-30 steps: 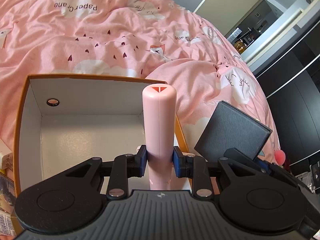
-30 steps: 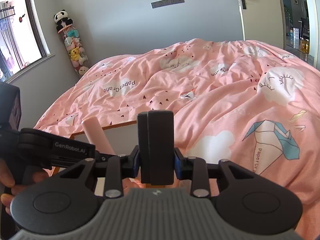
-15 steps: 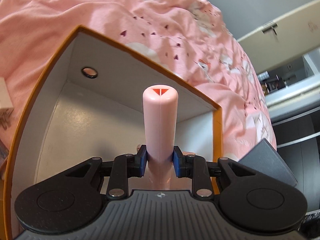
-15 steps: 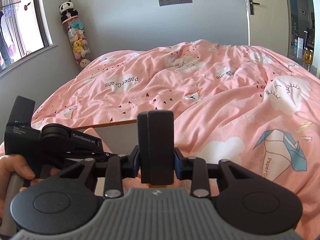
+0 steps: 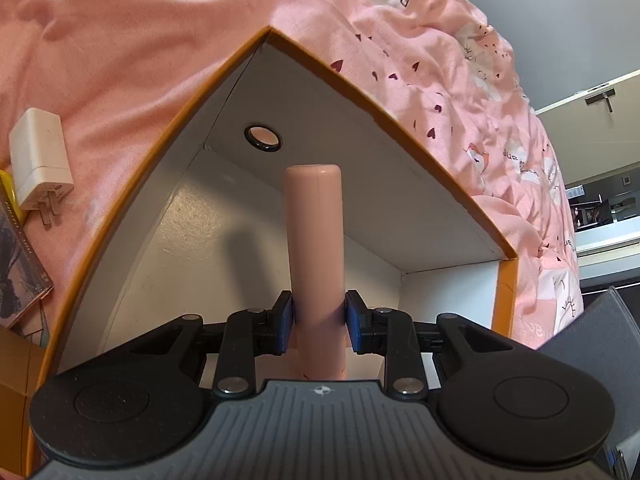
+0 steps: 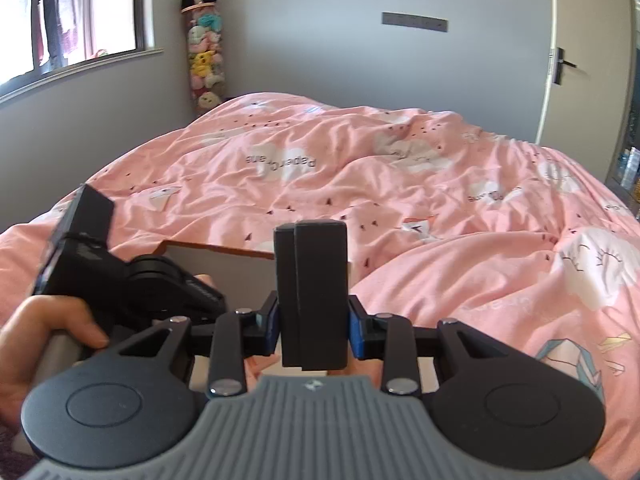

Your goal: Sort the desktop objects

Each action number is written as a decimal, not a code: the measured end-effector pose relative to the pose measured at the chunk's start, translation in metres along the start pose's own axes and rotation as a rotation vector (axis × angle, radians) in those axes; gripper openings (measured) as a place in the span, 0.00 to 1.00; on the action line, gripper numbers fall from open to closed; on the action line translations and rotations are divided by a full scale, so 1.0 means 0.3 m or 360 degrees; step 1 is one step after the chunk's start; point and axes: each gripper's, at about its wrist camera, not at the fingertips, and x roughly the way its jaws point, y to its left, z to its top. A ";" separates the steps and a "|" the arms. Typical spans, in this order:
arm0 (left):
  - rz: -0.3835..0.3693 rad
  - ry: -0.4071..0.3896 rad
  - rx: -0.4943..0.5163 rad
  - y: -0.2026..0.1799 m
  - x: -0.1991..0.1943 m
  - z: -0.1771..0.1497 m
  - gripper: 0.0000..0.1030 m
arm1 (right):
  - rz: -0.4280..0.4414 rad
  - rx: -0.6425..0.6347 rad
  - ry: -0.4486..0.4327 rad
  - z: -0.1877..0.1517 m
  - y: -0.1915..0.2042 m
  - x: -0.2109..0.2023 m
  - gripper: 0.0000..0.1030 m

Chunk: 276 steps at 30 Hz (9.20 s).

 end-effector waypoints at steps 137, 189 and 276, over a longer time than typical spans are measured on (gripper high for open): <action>-0.0094 -0.0195 0.0391 0.174 -0.381 0.024 0.37 | 0.0471 -0.0135 0.0922 0.036 0.239 0.449 0.34; 0.0033 -0.0297 0.0452 0.252 -0.554 -0.017 0.37 | 0.0688 0.0286 0.0539 -0.088 0.298 0.298 0.47; 0.0414 -0.0147 0.0649 0.541 -0.660 -0.068 0.50 | 0.0552 -0.0852 0.1301 -0.184 0.957 0.405 0.61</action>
